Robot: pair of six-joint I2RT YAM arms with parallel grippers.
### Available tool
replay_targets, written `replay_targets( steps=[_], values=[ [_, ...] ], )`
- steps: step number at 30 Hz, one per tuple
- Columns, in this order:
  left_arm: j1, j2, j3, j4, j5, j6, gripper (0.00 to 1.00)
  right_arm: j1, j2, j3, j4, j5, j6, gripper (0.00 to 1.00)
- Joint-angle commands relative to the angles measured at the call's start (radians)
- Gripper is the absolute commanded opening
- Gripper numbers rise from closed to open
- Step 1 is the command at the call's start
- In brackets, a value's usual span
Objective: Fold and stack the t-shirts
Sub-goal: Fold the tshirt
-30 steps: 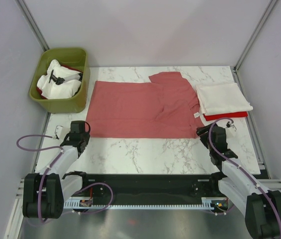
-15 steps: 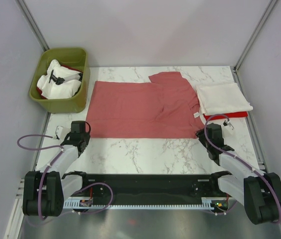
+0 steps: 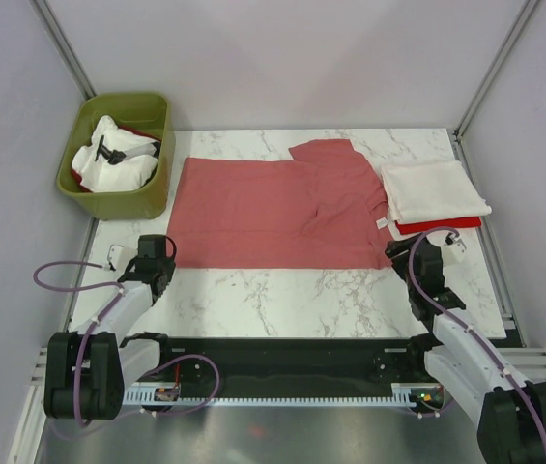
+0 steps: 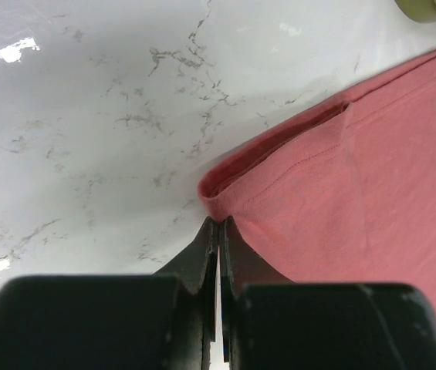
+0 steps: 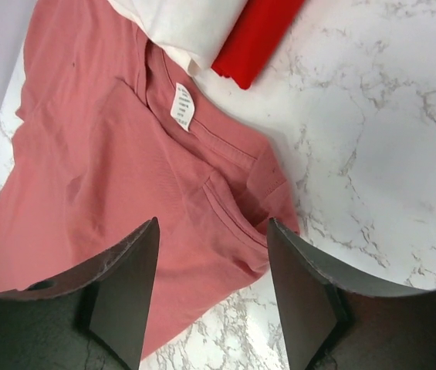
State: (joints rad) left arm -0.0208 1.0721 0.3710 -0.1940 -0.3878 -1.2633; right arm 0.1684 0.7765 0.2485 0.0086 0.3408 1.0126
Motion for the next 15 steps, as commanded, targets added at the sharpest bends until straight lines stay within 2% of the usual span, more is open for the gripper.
replay_targets(
  steps=[1,8,15],
  values=[
    [0.007,0.005,0.026,-0.012,-0.04,-0.004,0.02,0.005,0.029,-0.02,0.034,-0.052,0.003,0.66],
    [0.007,0.015,0.029,-0.01,-0.051,-0.004,0.02,0.02,0.153,-0.069,0.169,-0.137,0.084,0.68],
    [0.009,0.019,0.032,-0.012,-0.049,-0.001,0.02,0.049,0.159,-0.074,0.151,-0.057,0.127,0.69]
  ],
)
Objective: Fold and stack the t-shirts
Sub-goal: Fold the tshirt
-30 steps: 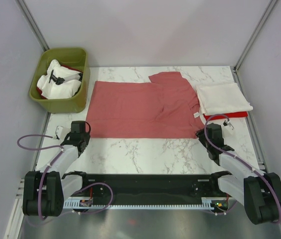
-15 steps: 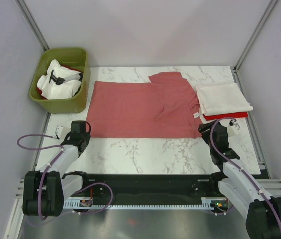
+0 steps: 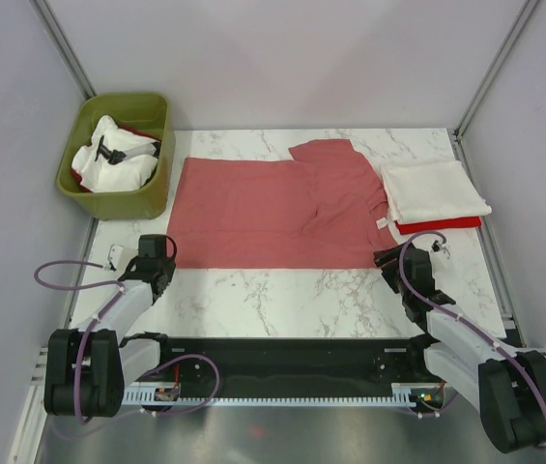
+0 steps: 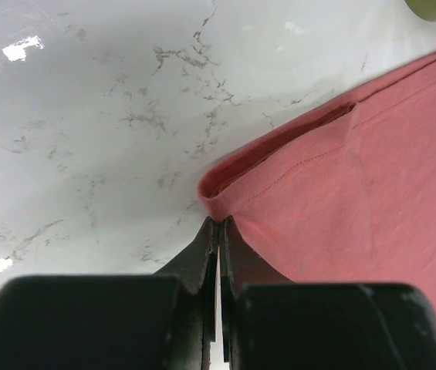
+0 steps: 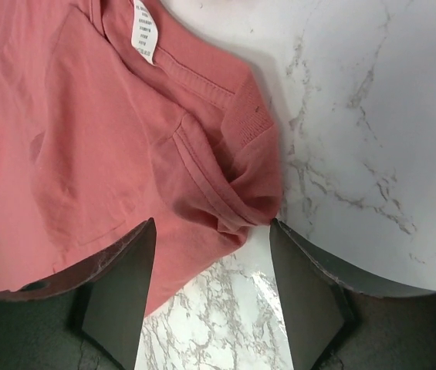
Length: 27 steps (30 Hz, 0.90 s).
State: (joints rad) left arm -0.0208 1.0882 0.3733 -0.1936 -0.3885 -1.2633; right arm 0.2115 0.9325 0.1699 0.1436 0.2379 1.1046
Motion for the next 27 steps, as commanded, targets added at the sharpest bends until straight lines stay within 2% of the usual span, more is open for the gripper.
replay_targets(
  steps=[1,8,12,16,25,27],
  values=[
    [0.007,0.003,0.03,-0.01,-0.049,-0.001,0.02,0.005,0.0,0.006,0.01,0.052,0.04,0.69],
    [0.007,0.003,0.03,-0.01,-0.049,-0.001,0.02,0.006,-0.001,0.014,-0.027,0.069,0.041,0.65],
    [0.009,0.001,0.032,-0.009,-0.047,0.002,0.02,0.017,-0.044,0.014,0.005,0.018,0.002,0.69],
    [0.007,0.003,0.032,-0.01,-0.05,0.004,0.02,0.052,-0.073,0.019,-0.01,0.047,0.001,0.69],
    [0.009,0.001,0.033,-0.012,-0.047,0.005,0.02,0.081,-0.001,0.014,0.042,0.032,0.024,0.69],
    [0.007,0.001,0.033,-0.01,-0.049,0.005,0.02,0.08,0.008,0.02,0.039,0.041,0.026,0.65]
  ],
)
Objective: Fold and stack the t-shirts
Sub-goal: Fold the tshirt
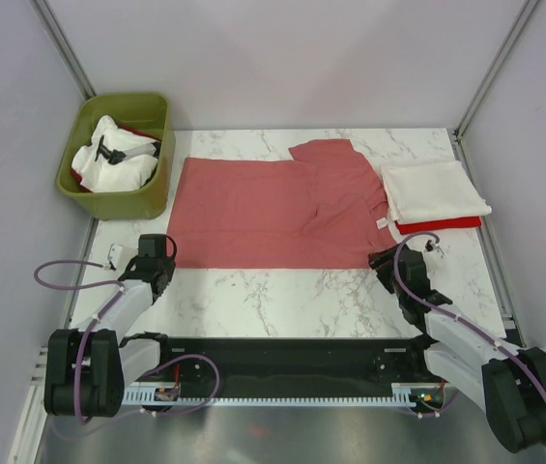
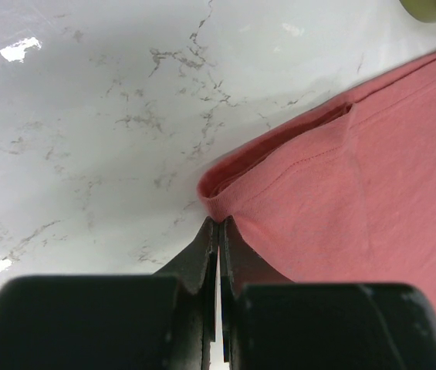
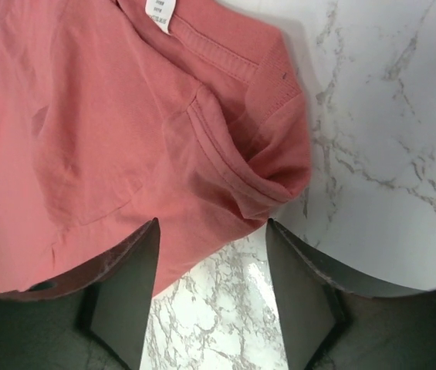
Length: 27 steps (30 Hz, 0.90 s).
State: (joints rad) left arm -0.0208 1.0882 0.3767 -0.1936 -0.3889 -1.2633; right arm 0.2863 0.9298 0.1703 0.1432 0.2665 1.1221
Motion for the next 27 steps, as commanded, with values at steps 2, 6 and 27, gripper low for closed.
replay_targets(
  steps=[2,6,27],
  values=[
    [0.009,0.002,0.03,-0.01,-0.048,0.005,0.02,0.007,0.018,0.023,0.027,0.046,0.013,0.62],
    [0.009,0.004,0.028,-0.01,-0.051,0.005,0.02,0.005,0.032,0.044,-0.025,0.129,0.03,0.57],
    [0.007,0.004,0.028,-0.01,-0.057,0.012,0.02,0.002,0.078,0.112,-0.097,0.292,0.021,0.02]
  ],
)
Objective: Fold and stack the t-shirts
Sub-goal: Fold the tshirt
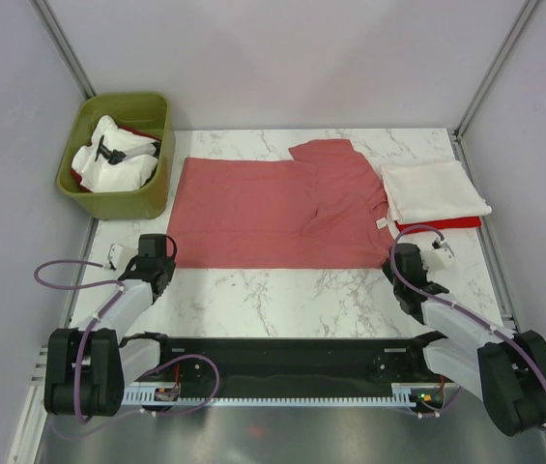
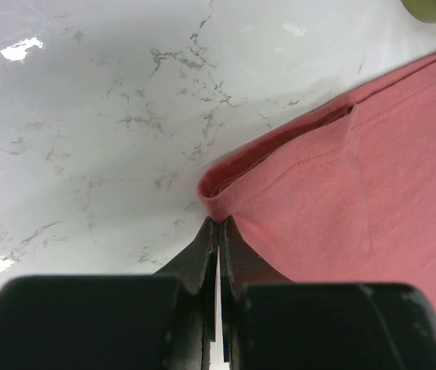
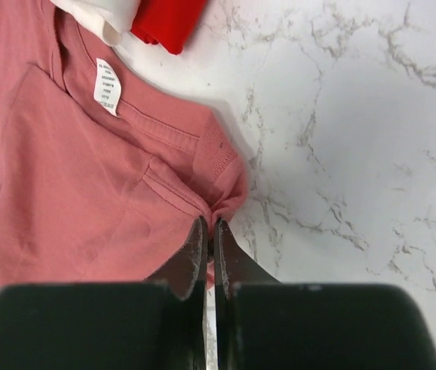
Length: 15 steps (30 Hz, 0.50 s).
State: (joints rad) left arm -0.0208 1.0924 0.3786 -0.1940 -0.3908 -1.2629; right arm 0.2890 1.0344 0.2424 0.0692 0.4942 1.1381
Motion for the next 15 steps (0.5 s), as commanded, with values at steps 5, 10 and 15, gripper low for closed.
replay_targets(
  steps=[5,10,15],
  values=[
    [0.007,-0.002,0.032,-0.01,-0.054,0.028,0.02,0.001,-0.117,0.049,-0.068,0.102,-0.009,0.0],
    [0.007,0.032,0.075,-0.044,-0.03,0.091,0.02,-0.001,-0.14,0.081,-0.115,0.086,-0.025,0.0],
    [0.009,0.081,0.16,-0.181,0.059,0.019,0.02,-0.001,-0.056,0.277,-0.201,0.038,-0.017,0.0]
  ],
)
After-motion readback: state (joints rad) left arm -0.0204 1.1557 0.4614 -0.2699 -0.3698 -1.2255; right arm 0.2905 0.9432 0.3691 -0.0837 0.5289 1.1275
